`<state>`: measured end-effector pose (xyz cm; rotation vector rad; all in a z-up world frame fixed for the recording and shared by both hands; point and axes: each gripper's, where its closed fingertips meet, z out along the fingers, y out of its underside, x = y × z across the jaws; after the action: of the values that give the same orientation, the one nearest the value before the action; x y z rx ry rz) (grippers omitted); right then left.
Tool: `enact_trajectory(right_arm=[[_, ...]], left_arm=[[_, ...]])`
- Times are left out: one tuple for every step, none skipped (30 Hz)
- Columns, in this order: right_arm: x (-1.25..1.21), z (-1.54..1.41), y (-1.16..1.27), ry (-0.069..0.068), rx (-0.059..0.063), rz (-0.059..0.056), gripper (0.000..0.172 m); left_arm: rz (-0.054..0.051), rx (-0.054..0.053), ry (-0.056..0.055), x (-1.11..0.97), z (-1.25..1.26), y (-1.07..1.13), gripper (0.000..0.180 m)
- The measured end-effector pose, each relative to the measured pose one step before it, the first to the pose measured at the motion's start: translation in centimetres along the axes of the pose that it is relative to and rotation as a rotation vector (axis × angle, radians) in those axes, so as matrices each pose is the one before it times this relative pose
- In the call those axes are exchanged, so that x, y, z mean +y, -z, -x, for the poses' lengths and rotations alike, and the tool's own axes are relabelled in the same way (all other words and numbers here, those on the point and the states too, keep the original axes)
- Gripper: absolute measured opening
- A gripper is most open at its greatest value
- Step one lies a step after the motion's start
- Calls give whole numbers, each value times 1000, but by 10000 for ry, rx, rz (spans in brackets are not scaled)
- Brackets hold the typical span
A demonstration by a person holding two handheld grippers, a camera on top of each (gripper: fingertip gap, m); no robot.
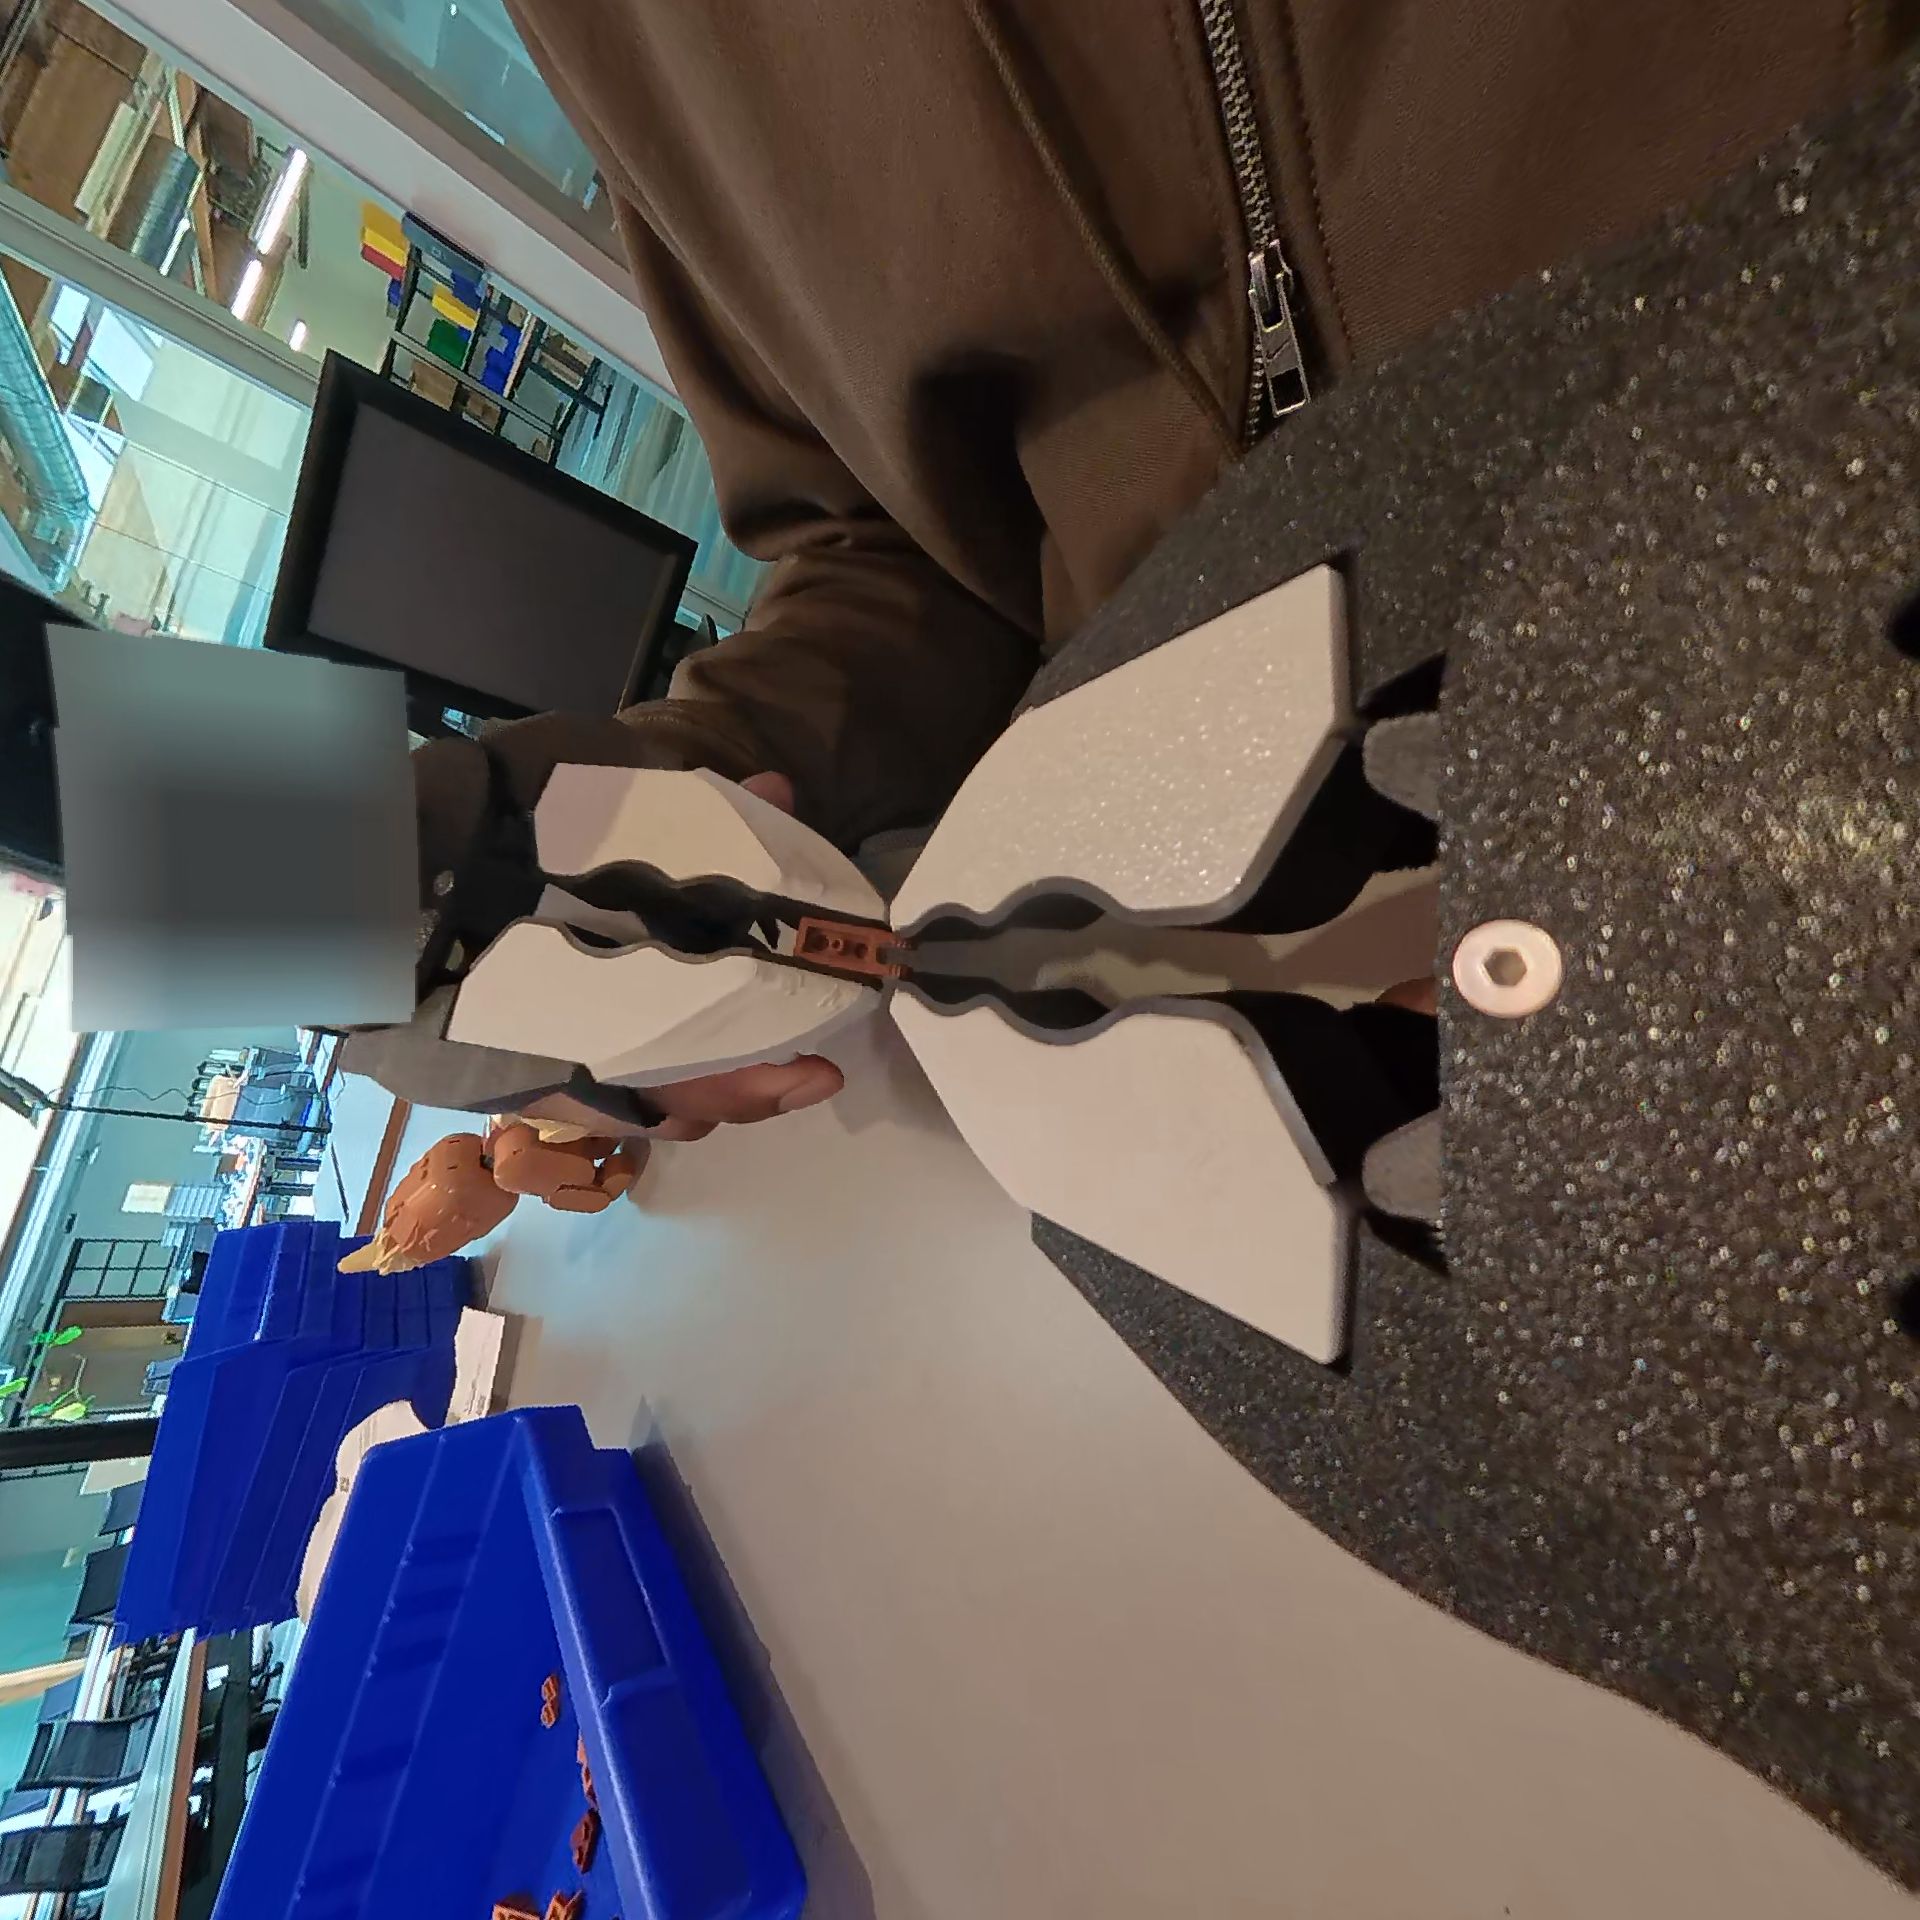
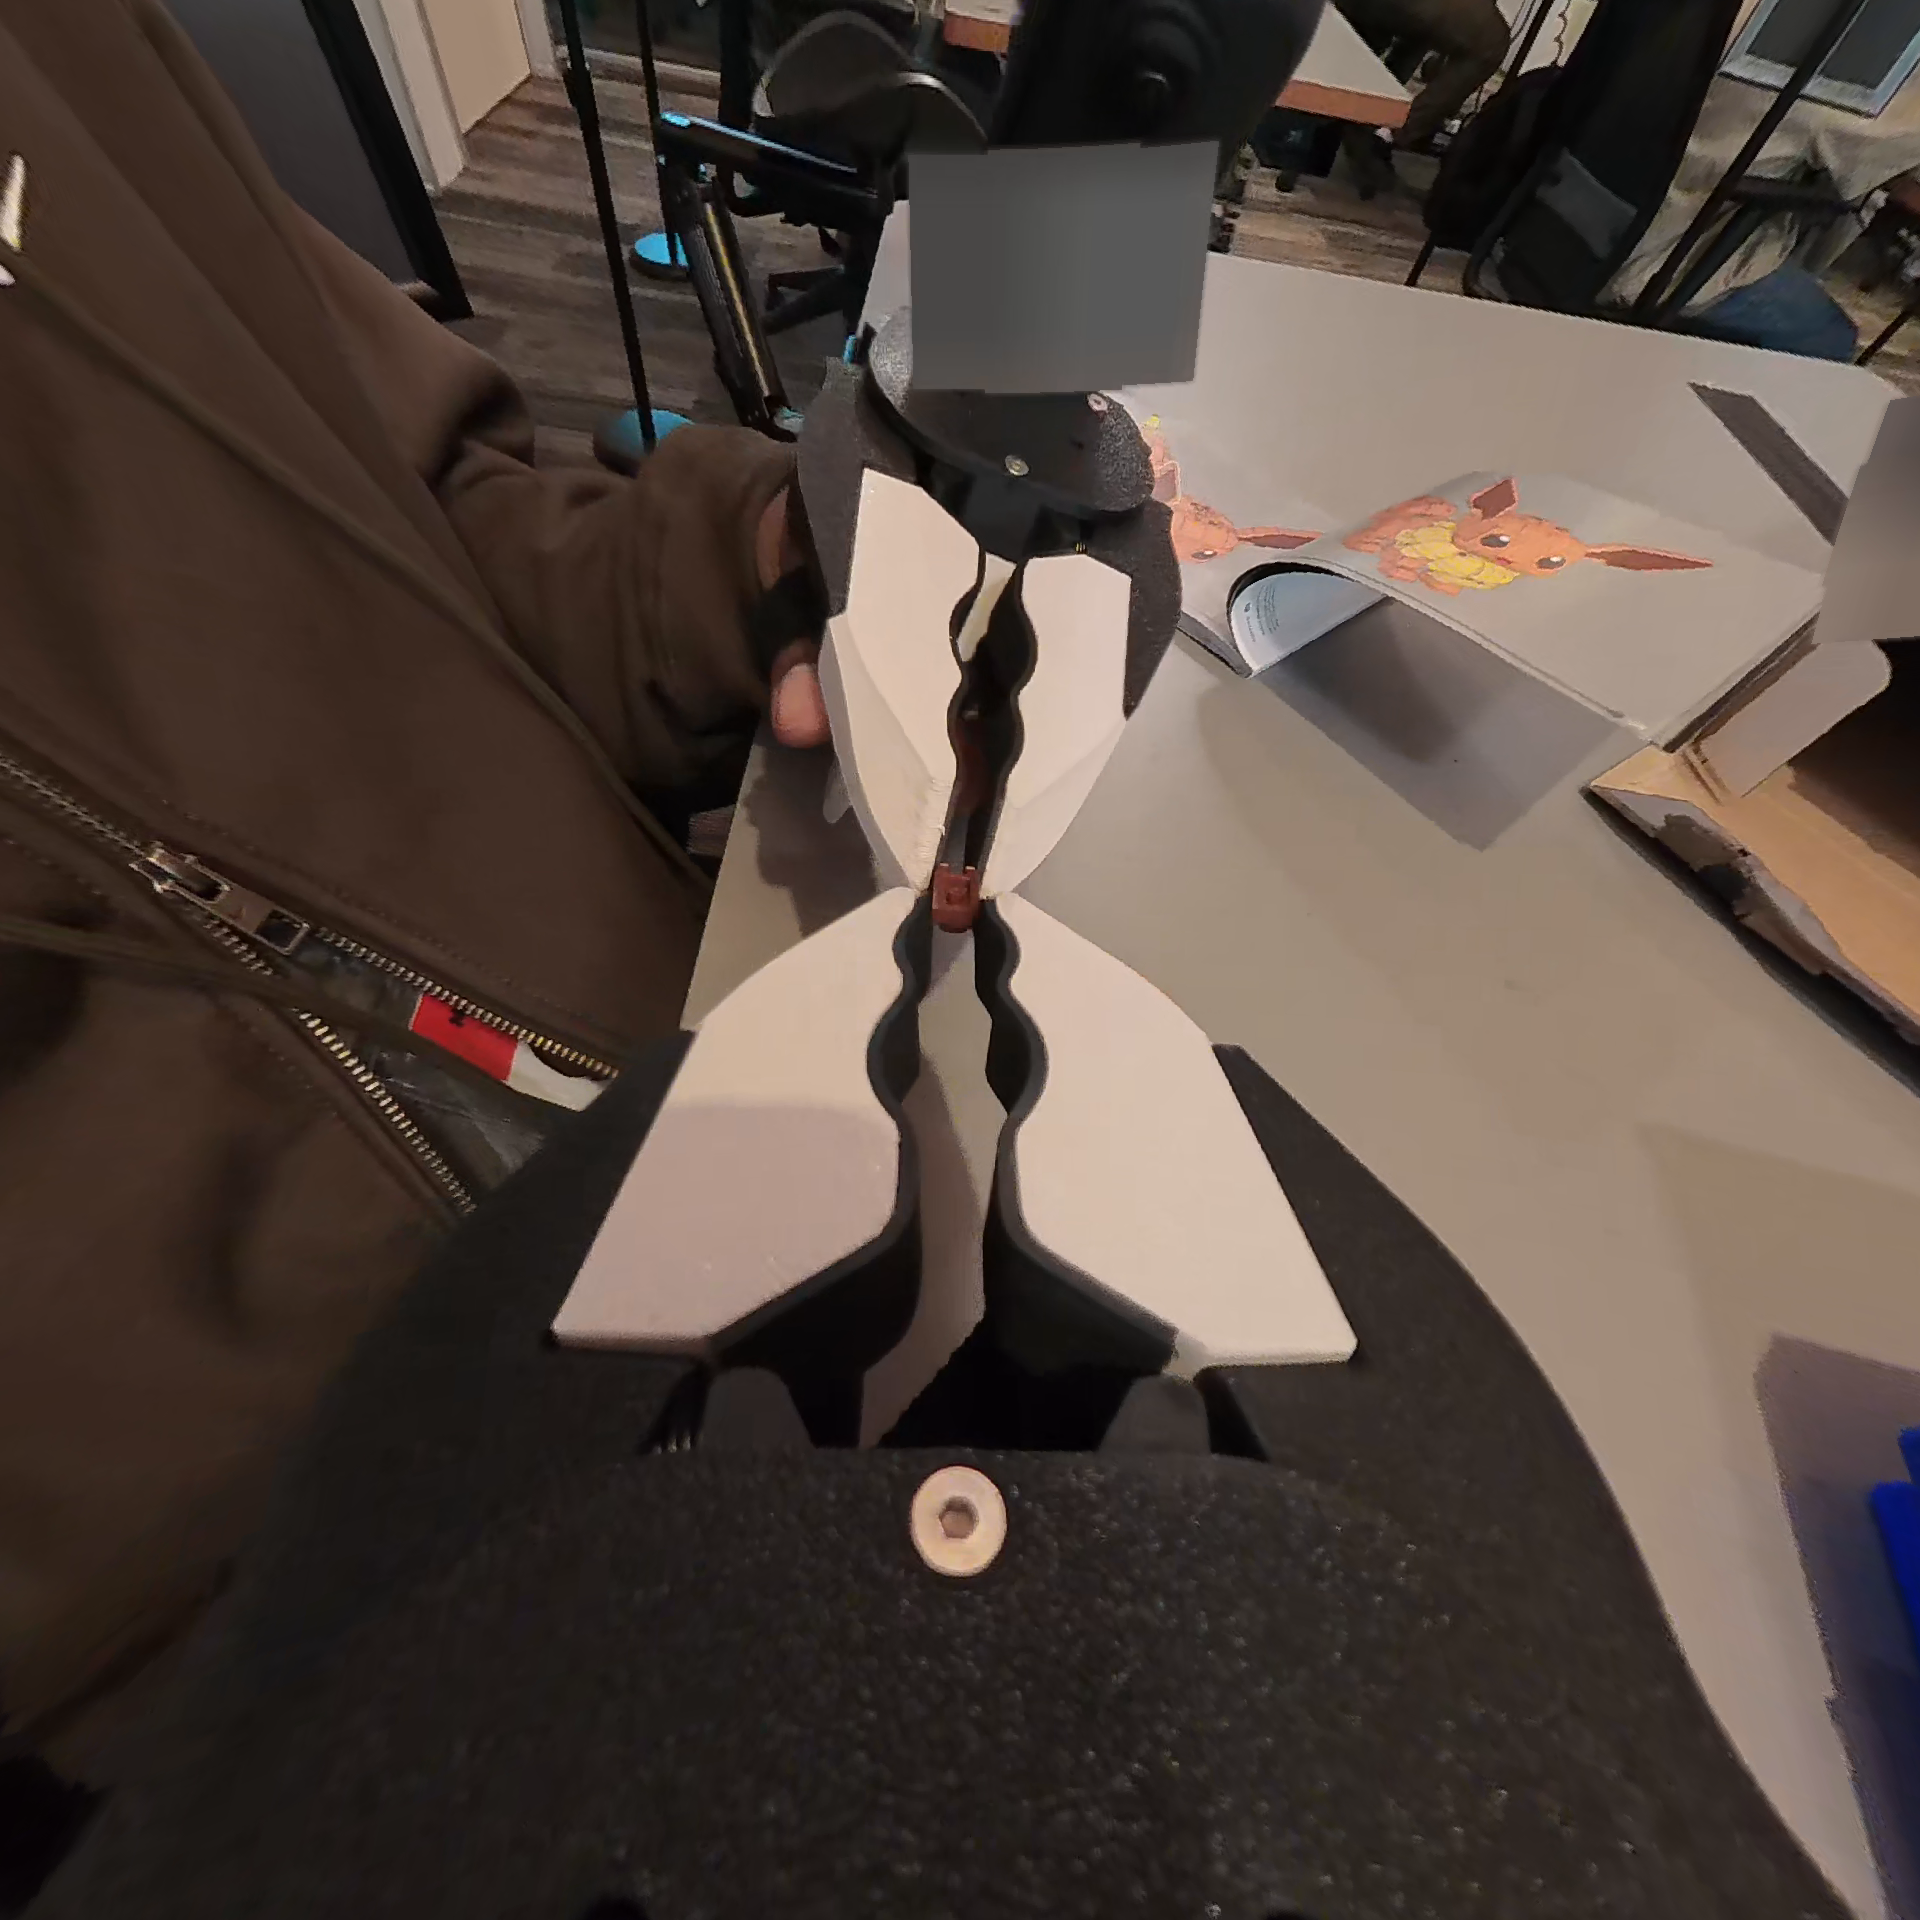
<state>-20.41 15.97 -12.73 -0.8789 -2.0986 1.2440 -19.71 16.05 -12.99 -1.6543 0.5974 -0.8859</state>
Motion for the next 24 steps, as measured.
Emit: enact_trajectory(right_arm=[[-13, -16, -14, 129, 58, 4, 8], [-9, -22, -21, 122, 56, 1, 8], [4, -15, -6, 107, 47, 6, 8], [-28, 14, 8, 101, 36, -8, 8], [11, -3, 3, 110, 46, 27, 8], [635, -169, -22, 174, 160, 420, 8], [1714, -726, -102, 287, 544, 1023, 8], [2034, -858, -238, 228, 612, 1134, 8], [1028, -353, -295, -2, 232, 419, 8], [-177, 76, -142, -255, -137, -364, 8], [-678, 16, -14, -306, -147, -613, 8], [-585, -407, -7, -189, 137, -431, 8], [-285, -657, -34, -123, 298, -164, 8], [-103, -652, -34, -118, 291, -42, 8], [-130, -882, 11, -120, 463, -104, 8], [-110, -1144, 77, -203, 615, -143, 8], [1, -1427, 133, -329, 698, -80, 8], [134, -1891, 143, -496, 849, 39, 8], [68, -2332, 122, -607, 966, 70, 8], [-186, -2637, 47, -652, 999, -21, 8], [-368, -2885, -96, -746, 1035, -68, 8], [-373, -2958, -334, -789, 992, 12, 8], [-315, -2692, -549, -688, 830, 89, 10], [-223, -2247, -713, -595, 621, 119, 18]], left_arm=[[-14, 13, 30, -25, 11, 41, 6], [-17, 12, 34, -19, 6, 29, 6], [-8, 10, 23, -7, 11, 28, 6], [-19, 19, 3, -24, -17, 16, 6], [-29, 38, 16, -39, -33, 34, 6], [-204, 149, 57, -291, -177, 187, 6], [-717, 433, 287, -1056, -432, 694, 6], [-692, 361, 434, -1119, -260, 948, 6], [-224, -257, 110, -484, 513, 874, 6], [-33, -458, -37, -118, 798, 702, 6], [-151, -149, 156, -218, 405, 487, 6], [-186, 47, 125, -273, 24, 250, 6], [-67, -40, -33, -109, 28, 16, 6], [32, -80, -25, 75, 104, -106, 6], [53, -68, 57, 150, 168, -134, 6], [62, -128, 67, 154, 270, -103, 6], [96, -178, 6, 147, 287, -70, 6], [76, -138, -49, 110, 183, -60, 6], [36, -49, -28, 64, 59, -68, 6], [23, -20, -3, 49, 18, -62, 6], [30, -43, -2, 66, 58, -63, 6], [33, -59, -18, 70, 59, -49, 6], [20, -58, -35, 53, 38, -31, 6], [4, -43, -30, 17, 21, 0, 6]])
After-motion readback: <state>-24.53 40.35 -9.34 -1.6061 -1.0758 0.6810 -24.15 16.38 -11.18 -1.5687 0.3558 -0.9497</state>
